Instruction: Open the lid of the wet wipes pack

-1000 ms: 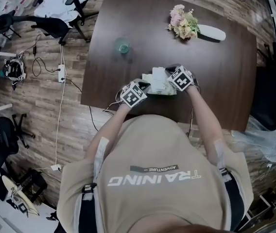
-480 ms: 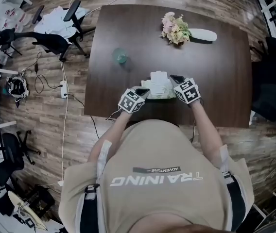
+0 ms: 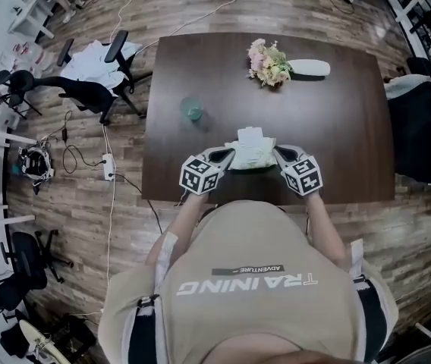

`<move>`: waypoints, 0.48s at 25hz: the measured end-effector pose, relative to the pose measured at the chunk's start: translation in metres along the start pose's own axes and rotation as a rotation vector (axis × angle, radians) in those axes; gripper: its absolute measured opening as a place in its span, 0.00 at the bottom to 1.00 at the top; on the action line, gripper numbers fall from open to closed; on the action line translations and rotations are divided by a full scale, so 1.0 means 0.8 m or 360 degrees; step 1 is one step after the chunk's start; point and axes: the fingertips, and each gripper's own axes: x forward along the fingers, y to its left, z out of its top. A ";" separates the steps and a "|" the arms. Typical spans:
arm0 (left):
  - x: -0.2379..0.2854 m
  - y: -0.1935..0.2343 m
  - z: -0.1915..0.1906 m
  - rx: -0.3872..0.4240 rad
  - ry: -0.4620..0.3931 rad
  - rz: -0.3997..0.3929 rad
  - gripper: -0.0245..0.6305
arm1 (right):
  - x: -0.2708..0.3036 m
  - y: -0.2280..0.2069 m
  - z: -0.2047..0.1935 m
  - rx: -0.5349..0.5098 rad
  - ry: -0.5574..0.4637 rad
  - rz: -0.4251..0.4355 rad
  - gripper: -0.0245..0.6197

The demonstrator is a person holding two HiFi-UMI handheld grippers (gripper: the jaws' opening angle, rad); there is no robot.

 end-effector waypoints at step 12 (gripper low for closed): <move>-0.055 -0.040 0.141 0.0294 -0.0332 -0.0004 0.05 | -0.056 0.020 0.108 -0.0102 -0.0311 -0.0050 0.06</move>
